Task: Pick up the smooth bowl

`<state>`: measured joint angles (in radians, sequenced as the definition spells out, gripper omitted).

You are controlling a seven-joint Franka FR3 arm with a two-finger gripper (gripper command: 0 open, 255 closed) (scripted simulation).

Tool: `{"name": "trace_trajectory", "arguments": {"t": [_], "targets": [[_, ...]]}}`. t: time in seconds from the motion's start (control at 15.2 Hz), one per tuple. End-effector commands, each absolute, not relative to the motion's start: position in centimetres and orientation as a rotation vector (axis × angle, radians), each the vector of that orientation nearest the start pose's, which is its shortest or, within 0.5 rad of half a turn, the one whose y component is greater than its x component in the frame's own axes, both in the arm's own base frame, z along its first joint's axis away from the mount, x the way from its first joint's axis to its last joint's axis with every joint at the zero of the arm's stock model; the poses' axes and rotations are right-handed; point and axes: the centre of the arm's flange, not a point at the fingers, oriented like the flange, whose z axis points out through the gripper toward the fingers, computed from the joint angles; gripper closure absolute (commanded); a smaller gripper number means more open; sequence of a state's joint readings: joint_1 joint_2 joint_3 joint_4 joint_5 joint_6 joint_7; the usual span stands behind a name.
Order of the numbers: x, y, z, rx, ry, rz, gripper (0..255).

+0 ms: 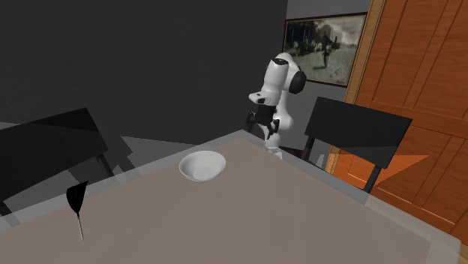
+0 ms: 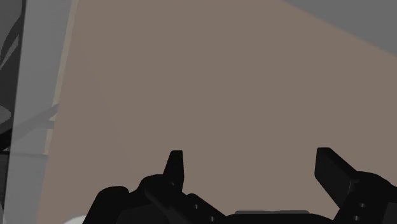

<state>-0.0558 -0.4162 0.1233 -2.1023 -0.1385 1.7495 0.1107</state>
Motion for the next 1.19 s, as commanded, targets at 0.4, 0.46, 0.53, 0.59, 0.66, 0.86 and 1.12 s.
{"name": "trace_trajectory", "arguments": {"t": [0.4,0.46,0.53,0.59,0.66,0.86,1.12], "targets": [[53.3,0.6,56.4,-3.468,0.06,-0.096,0],[54.5,0.4,56.1,-3.487,0.061,-0.092,0],[55.8,0.1,55.8,-3.505,0.062,-0.089,0],[57.0,-0.1,55.5,-3.524,0.063,-0.084,0],[58.3,-0.4,55.2,-3.542,0.064,-0.08,0],[62.0,-1.3,54.2,-3.597,0.067,-0.068,0],[66.8,-2.5,53.1,-3.67,0.071,-0.05,0]]}}
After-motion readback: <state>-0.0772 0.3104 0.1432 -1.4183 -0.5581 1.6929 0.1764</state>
